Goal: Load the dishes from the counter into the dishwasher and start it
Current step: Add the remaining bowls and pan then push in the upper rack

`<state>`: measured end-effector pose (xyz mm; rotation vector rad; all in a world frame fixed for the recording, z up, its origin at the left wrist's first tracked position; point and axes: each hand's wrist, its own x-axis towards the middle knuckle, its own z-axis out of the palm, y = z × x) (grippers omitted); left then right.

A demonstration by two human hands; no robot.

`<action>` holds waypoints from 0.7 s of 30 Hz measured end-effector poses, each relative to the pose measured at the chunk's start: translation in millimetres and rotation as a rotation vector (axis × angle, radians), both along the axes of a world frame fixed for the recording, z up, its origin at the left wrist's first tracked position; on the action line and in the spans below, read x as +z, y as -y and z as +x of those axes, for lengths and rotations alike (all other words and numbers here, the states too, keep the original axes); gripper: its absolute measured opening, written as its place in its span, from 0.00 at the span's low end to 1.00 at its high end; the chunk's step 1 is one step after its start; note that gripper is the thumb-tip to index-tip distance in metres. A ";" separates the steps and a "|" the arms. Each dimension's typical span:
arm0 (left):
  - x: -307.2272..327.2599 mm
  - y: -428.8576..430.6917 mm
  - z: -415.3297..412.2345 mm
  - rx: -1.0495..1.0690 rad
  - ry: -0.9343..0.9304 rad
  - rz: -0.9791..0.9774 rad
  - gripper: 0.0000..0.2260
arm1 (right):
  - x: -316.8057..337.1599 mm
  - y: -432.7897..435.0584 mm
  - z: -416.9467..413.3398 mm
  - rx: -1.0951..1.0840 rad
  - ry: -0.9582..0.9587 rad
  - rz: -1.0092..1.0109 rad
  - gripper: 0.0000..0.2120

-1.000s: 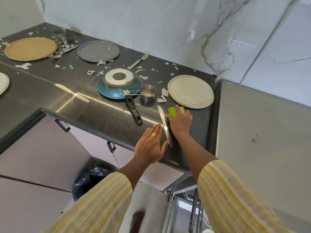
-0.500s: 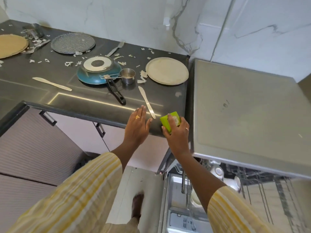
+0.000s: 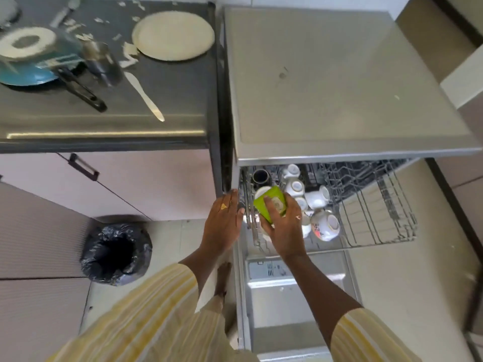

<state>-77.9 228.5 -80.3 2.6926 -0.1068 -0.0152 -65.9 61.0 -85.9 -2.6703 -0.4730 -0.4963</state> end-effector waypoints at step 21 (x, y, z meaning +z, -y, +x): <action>-106.6 64.1 95.8 0.185 0.002 -0.049 0.28 | -82.9 138.5 204.0 -0.598 -0.393 0.075 0.23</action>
